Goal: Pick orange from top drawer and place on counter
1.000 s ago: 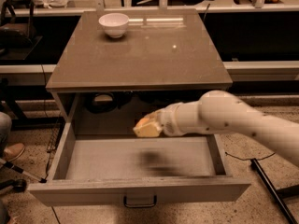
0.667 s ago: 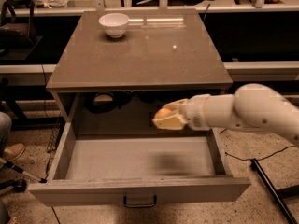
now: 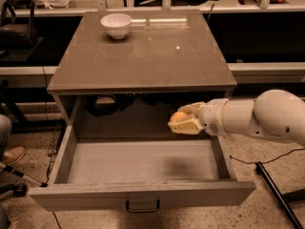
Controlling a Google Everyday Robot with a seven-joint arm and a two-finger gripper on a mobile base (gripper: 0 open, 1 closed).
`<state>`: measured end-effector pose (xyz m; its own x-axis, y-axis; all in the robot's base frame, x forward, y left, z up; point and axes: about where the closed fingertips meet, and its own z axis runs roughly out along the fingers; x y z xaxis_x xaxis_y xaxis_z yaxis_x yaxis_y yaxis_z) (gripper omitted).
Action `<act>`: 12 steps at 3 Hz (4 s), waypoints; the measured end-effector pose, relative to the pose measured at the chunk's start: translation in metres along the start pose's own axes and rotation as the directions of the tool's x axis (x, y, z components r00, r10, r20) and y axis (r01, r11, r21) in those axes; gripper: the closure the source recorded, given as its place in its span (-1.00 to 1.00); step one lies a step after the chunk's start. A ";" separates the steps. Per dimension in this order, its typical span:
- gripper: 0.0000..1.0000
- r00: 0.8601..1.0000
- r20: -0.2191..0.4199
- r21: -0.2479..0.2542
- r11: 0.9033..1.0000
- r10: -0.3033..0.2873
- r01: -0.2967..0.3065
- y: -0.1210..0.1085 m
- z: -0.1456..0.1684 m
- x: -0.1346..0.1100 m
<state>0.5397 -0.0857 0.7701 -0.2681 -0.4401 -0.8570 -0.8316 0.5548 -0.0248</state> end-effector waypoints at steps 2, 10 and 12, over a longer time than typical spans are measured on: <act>1.00 0.978 0.194 0.109 0.993 -0.072 0.051 -0.060 -0.062 -0.081; 0.24 0.940 0.331 0.198 0.968 0.085 -0.157 -0.170 0.102 -0.170; -0.69 0.960 0.270 0.215 0.967 0.077 -0.138 -0.166 0.115 -0.158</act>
Offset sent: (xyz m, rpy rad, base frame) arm 0.0789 -0.0804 0.2008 0.1781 -0.3747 -0.1116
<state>0.7765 -0.0271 0.8506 -0.1899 -0.1896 -0.9633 -0.6622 0.7491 -0.0169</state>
